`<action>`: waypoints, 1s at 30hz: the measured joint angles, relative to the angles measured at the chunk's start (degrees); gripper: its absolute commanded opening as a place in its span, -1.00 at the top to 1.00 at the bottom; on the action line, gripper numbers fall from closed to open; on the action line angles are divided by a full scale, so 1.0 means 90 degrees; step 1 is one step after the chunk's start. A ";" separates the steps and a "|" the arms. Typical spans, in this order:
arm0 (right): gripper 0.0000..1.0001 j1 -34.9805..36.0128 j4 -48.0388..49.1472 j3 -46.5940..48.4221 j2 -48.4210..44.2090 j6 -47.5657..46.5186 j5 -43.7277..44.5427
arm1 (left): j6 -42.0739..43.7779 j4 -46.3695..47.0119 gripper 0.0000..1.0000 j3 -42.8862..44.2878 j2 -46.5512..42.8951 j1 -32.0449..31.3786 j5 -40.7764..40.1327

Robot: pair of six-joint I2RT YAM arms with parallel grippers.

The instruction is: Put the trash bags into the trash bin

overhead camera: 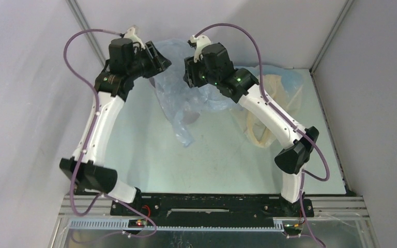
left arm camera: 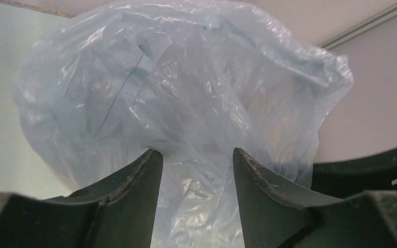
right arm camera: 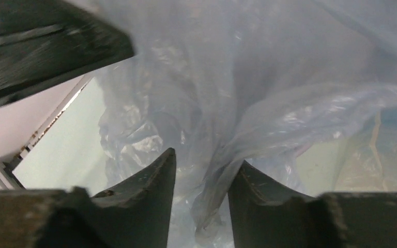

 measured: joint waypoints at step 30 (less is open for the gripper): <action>-0.12 -0.1180 -0.0090 0.0925 0.0119 -0.0056 -0.0423 | -0.0136 -0.1144 -0.19 0.1855 0.2407 0.0012 -0.0012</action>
